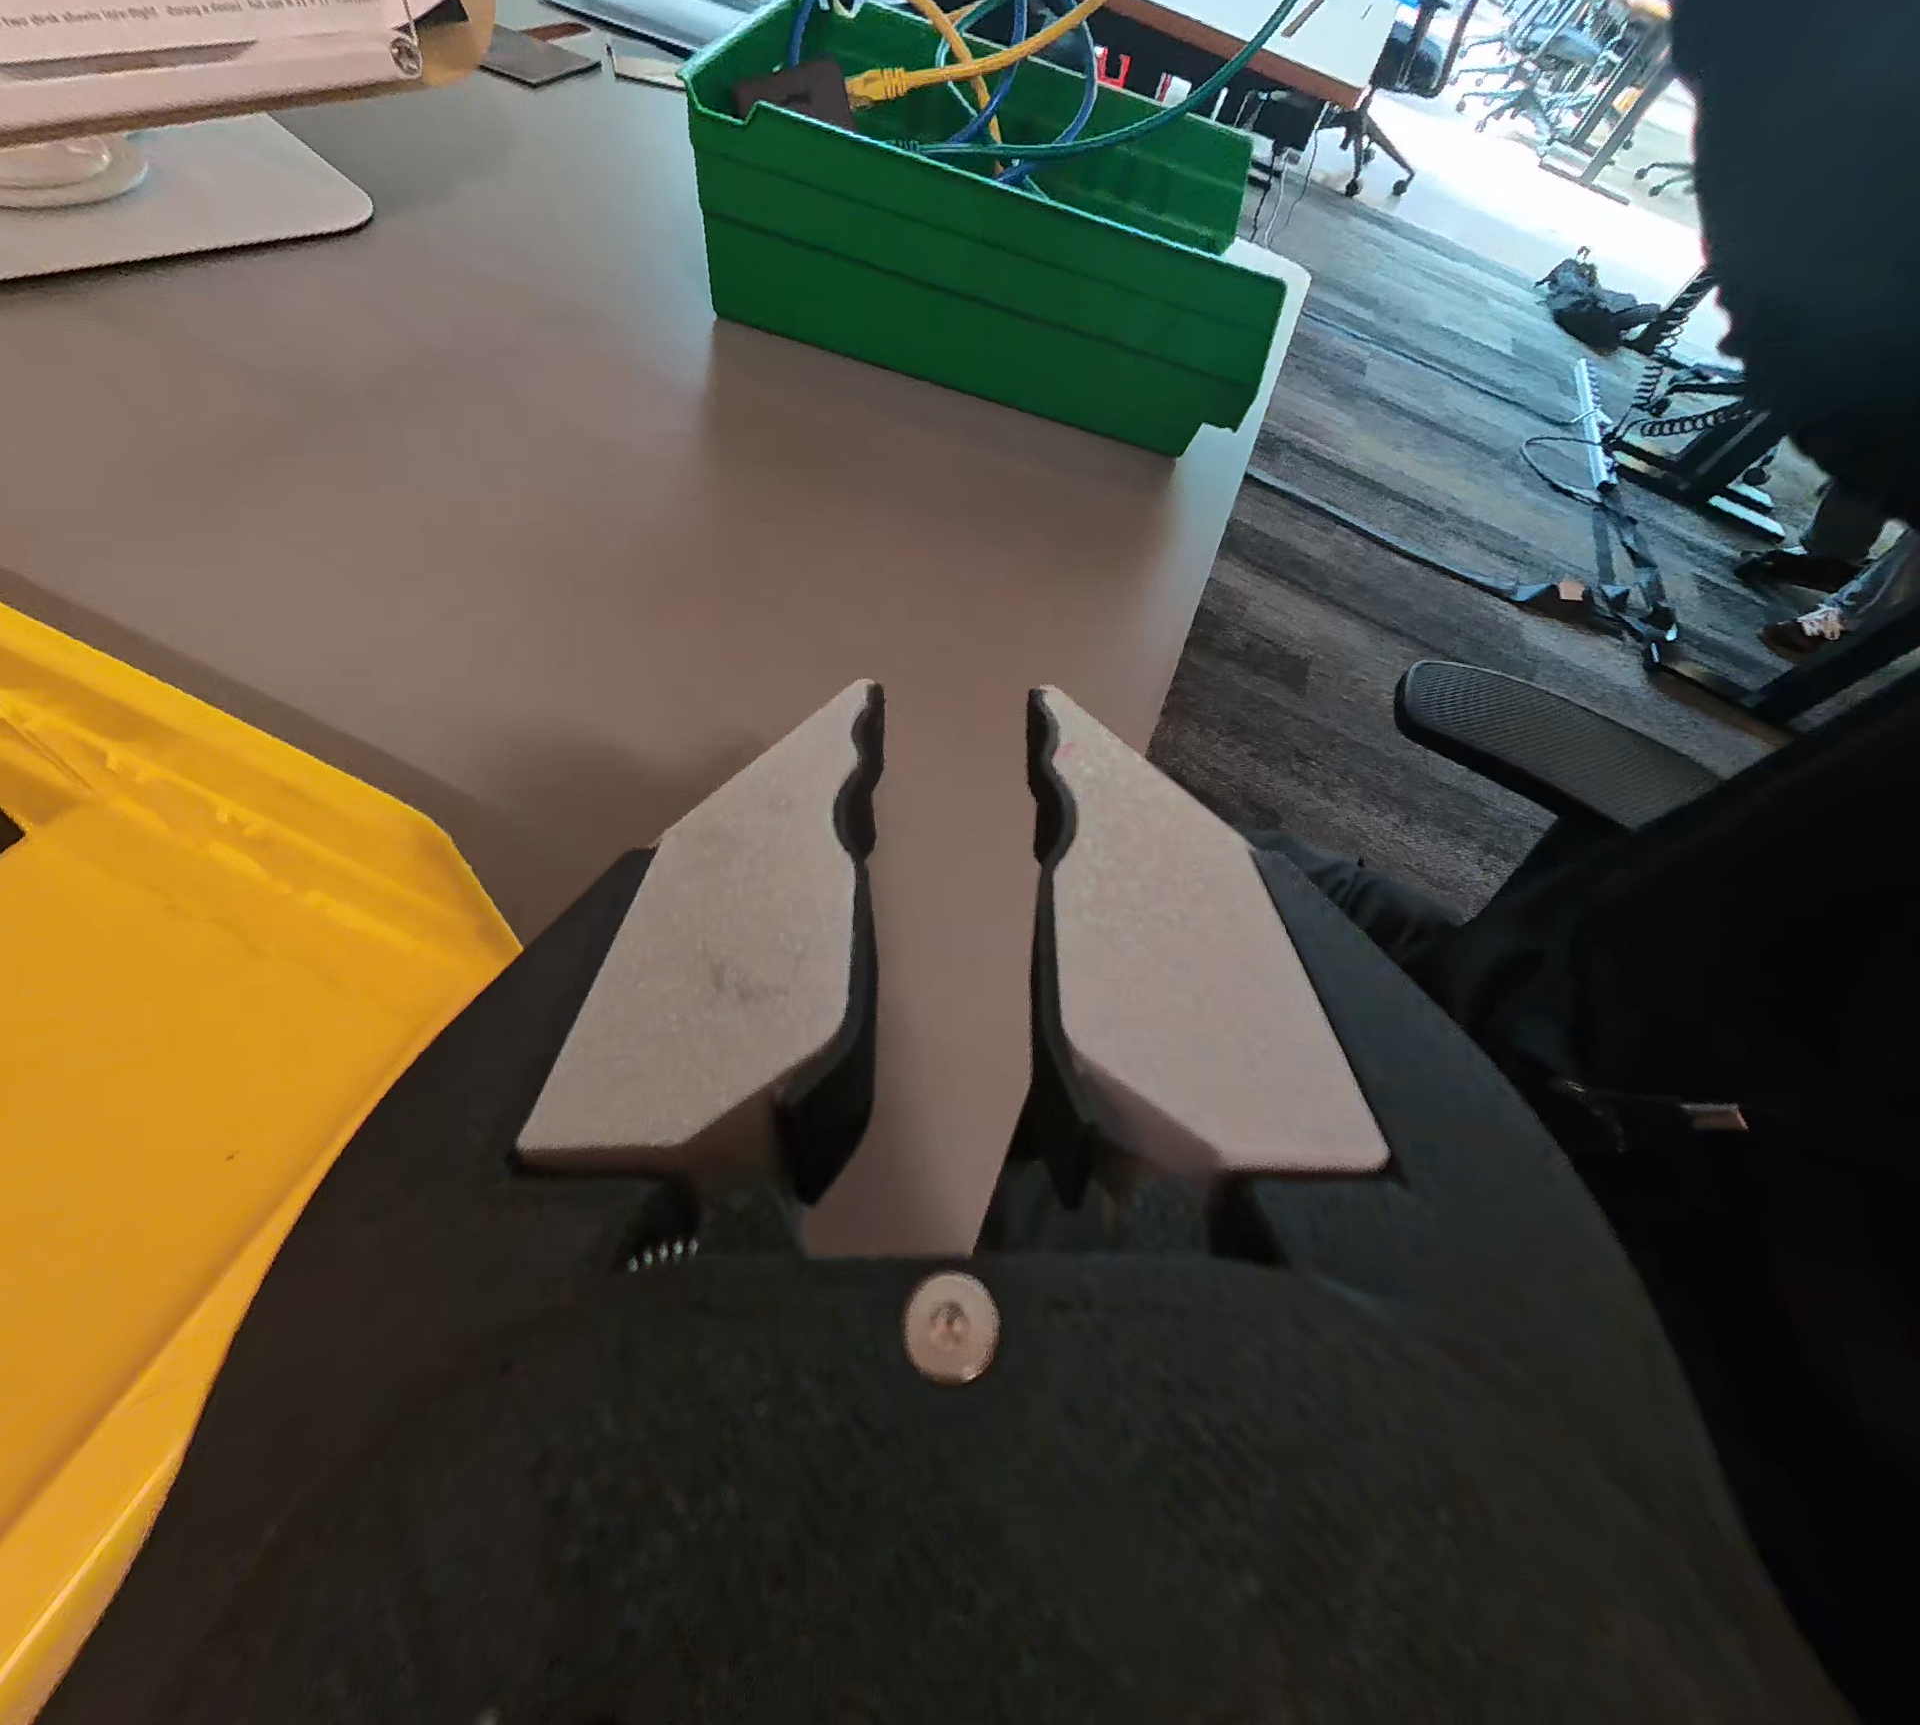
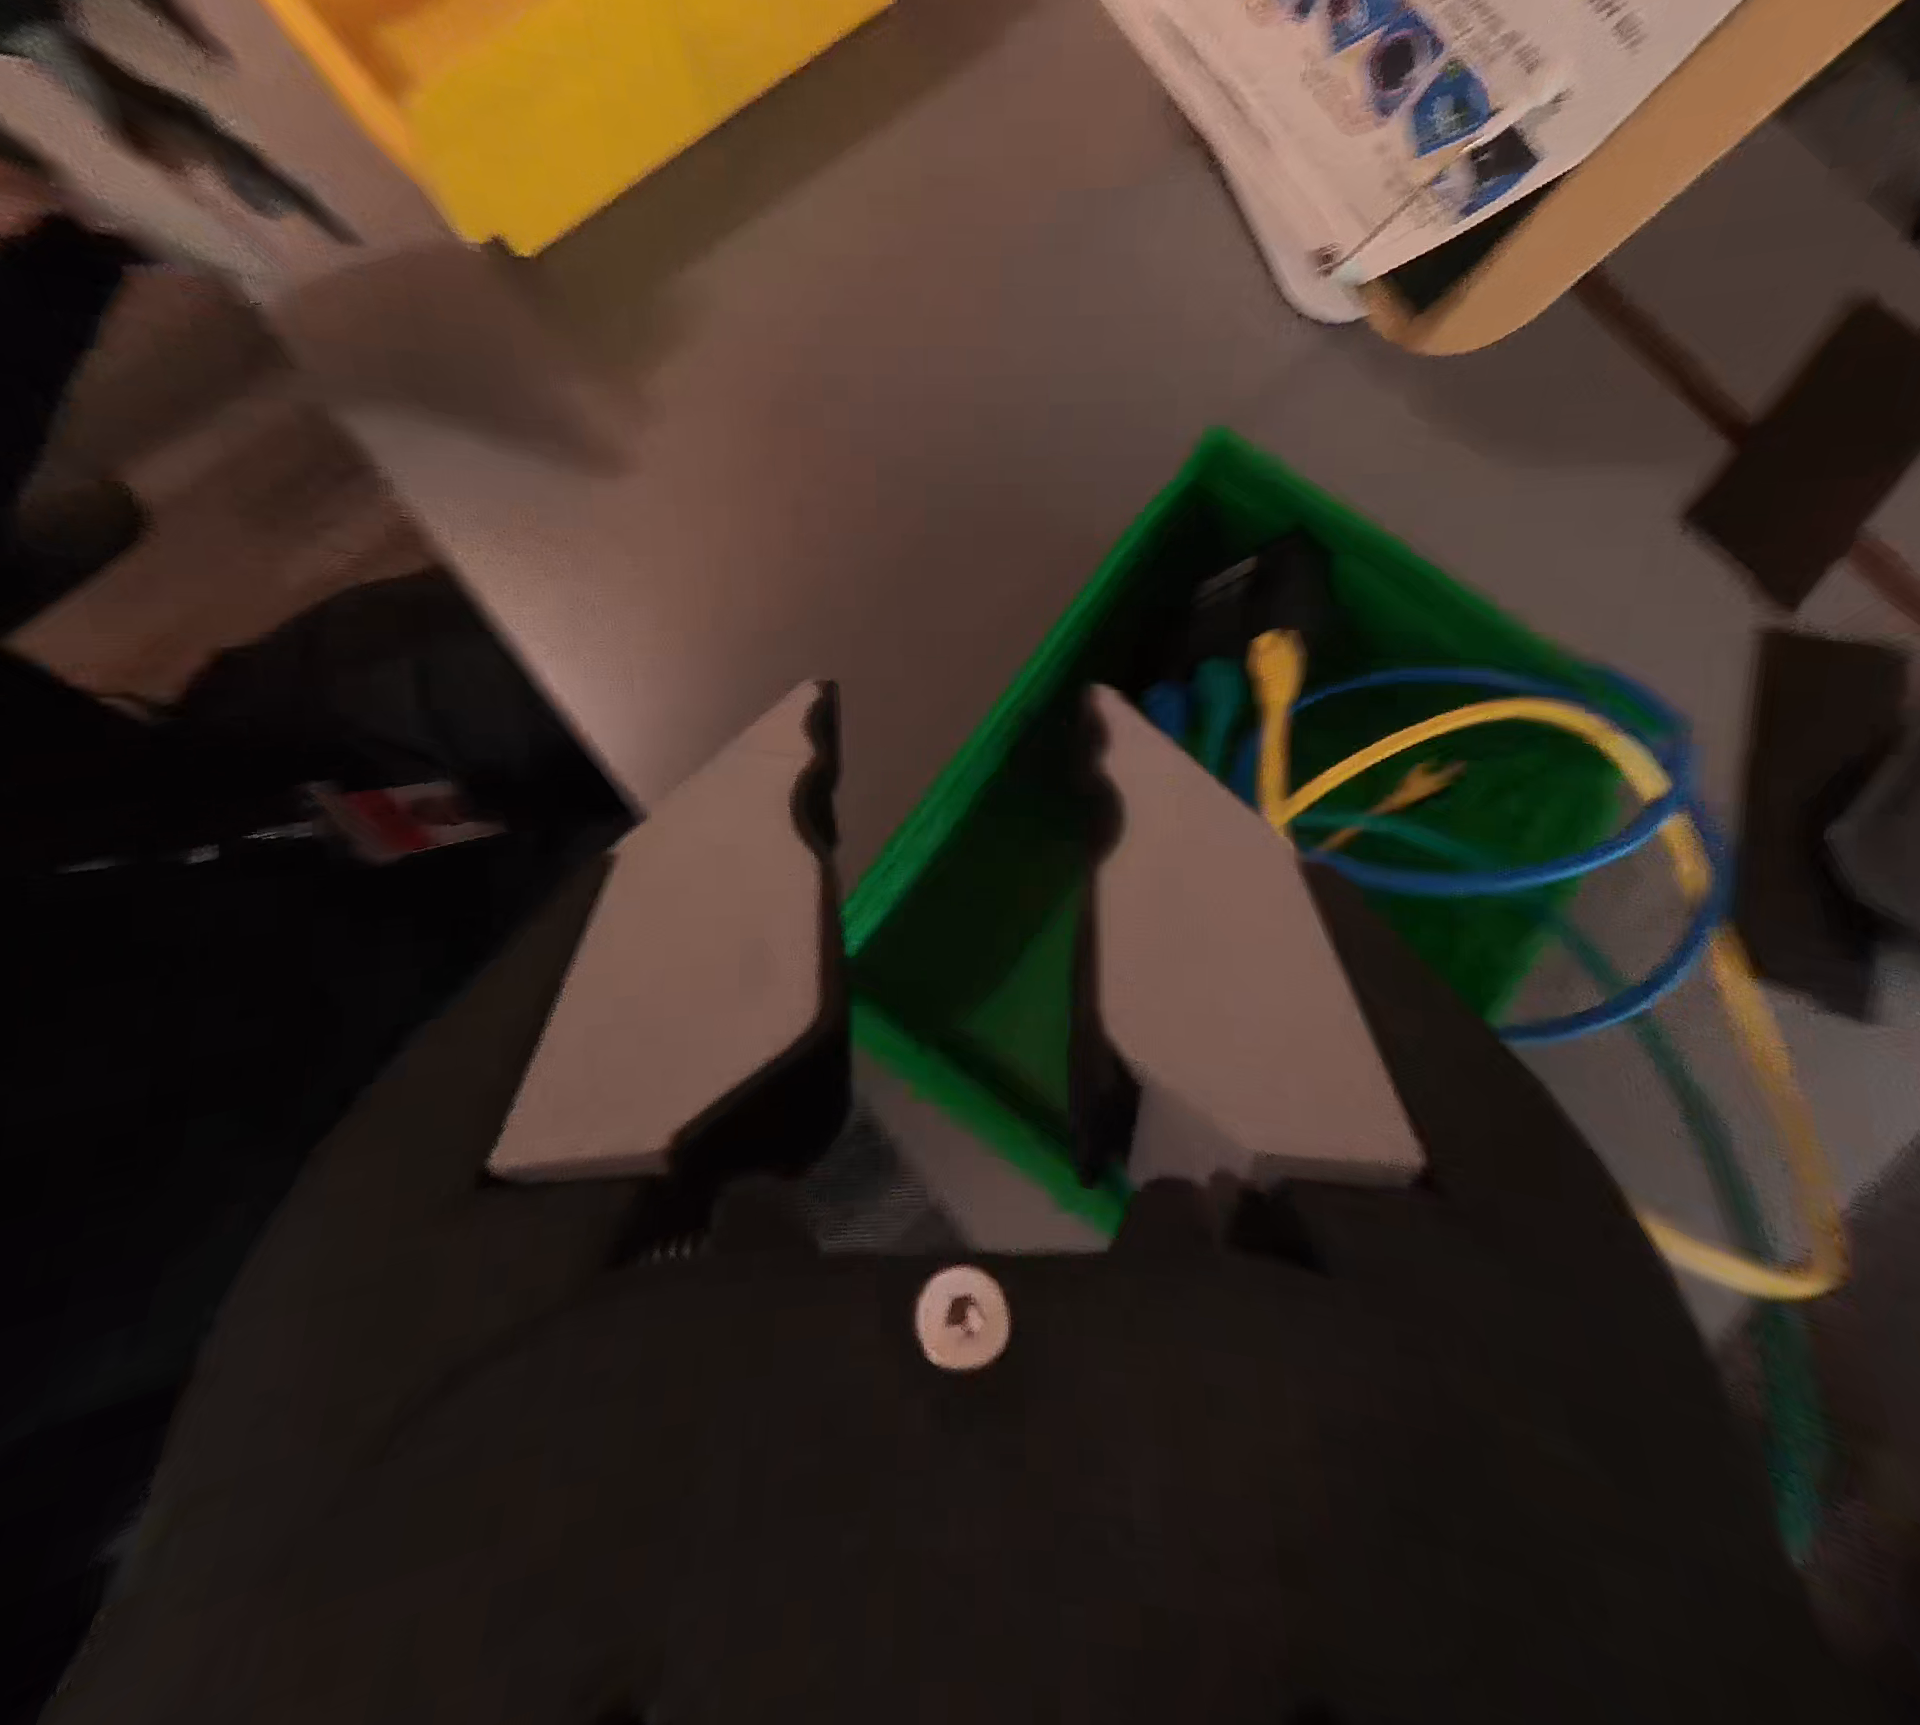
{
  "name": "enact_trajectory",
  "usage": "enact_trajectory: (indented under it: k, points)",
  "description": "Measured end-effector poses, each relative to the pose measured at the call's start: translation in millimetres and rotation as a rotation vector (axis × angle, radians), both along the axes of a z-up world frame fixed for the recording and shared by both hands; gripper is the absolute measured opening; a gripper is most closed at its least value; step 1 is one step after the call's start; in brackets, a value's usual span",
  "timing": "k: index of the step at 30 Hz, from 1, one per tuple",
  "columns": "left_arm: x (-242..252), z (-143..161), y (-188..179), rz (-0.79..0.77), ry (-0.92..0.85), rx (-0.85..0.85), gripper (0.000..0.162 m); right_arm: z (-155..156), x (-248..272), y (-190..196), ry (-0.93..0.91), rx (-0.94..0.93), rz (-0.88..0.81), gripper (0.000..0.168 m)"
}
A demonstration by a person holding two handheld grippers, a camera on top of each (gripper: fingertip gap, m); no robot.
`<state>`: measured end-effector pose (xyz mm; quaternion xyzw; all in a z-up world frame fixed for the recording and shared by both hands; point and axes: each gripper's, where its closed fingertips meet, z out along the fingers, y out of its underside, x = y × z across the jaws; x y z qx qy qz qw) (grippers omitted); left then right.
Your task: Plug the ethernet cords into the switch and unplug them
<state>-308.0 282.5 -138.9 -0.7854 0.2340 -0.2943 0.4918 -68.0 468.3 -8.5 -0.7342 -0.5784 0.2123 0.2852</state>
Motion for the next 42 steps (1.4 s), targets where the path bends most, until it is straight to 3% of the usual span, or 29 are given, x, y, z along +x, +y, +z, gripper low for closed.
enact_trajectory:
  k: [2,3,6,9,14,15,17,21,24,27,29,31,34,38,42]
  points:
    - [2.2,-0.2,0.2,-0.007,-0.011,-0.005,0.025,-4.1,23.7,-53.6,0.062,-0.097,0.038,0.0]
    - [4.3,-1.3,0.4,-0.014,-0.012,-0.009,0.025,-14.0,34.4,-71.4,0.067,-0.123,0.051,0.001]
    - [14.6,-2.9,0.8,-0.039,-0.006,-0.017,0.025,-78.5,74.0,-66.4,-0.094,-0.092,-0.095,0.04]
    - [26.0,-1.6,-1.1,-0.064,0.019,-0.007,0.025,-137.1,96.2,-33.0,-0.189,-0.013,-0.236,0.04]
    - [35.1,1.3,-4.8,-0.076,0.042,0.005,0.025,-209.9,109.0,8.5,-0.319,0.039,-0.294,0.047]
    - [35.6,1.9,-4.9,-0.075,0.041,0.005,0.025,-217.6,114.3,19.0,-0.372,0.086,-0.302,0.044]
    - [35.9,0.7,-5.5,-0.072,0.048,0.001,0.025,-227.0,128.0,31.0,-0.508,0.169,-0.291,0.009]
    - [30.9,-1.9,-6.5,-0.056,0.058,-0.001,0.025,-197.5,139.0,34.4,-0.63,0.36,-0.238,0.004]
    - [28.3,-2.8,-4.7,-0.053,0.031,-0.009,0.025,-139.9,143.0,53.4,-0.712,0.679,-0.203,0.004]
    - [30.4,-7.8,-3.0,-0.063,0.033,-0.024,0.025,-86.0,123.3,80.4,-0.807,1.085,-0.023,0.005]
    - [33.5,-10.0,-2.5,-0.072,0.043,-0.028,0.025,-69.0,103.3,97.4,-0.773,1.194,0.051,0.003]
    - [36.9,-8.7,-1.9,-0.08,0.047,-0.022,0.025,-78.5,73.9,105.5,-0.622,1.116,0.184,0.002]
    - [39.0,-8.7,-1.7,-0.086,0.057,-0.02,0.025,-110.2,51.6,126.4,-0.486,0.806,0.187,0.002]
    - [34.8,-9.0,-1.2,-0.077,0.052,-0.021,0.025,-165.7,40.9,146.1,-0.487,0.486,0.159,0.003]
    - [29.1,-10.6,0.5,-0.068,0.037,-0.027,0.025,-198.5,29.5,149.6,-0.531,0.374,0.148,0.003]
